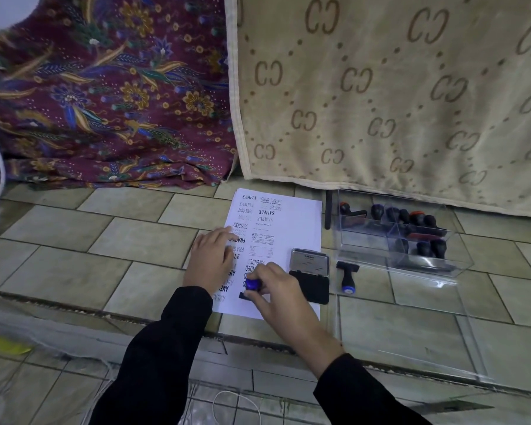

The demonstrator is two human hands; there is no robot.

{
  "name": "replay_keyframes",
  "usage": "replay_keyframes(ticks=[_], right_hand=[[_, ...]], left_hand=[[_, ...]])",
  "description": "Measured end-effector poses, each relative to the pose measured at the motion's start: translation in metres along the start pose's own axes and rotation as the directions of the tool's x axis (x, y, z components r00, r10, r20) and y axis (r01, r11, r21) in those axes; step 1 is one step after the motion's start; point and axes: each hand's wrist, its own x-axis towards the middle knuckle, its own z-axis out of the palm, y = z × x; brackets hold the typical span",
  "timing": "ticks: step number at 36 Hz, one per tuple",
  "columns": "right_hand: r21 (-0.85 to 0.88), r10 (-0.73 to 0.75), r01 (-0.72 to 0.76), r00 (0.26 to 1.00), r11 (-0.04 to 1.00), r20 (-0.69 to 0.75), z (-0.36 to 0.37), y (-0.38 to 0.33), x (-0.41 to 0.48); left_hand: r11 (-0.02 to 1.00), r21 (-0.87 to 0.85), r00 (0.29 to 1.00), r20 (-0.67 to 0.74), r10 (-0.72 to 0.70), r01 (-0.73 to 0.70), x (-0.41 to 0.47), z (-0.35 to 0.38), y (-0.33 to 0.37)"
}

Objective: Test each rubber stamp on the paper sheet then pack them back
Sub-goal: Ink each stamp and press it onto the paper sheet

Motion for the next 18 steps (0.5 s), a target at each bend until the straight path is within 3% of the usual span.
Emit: replay_keyframes(ticks=[18], right_hand=[[-0.133, -0.01, 0.016, 0.999, 0.991, 0.041, 0.0026, -0.003, 0.008]], left_hand=[[1.0, 0.013, 1.0, 0.031, 0.002, -0.002, 0.0001, 0.0032, -0.0023]])
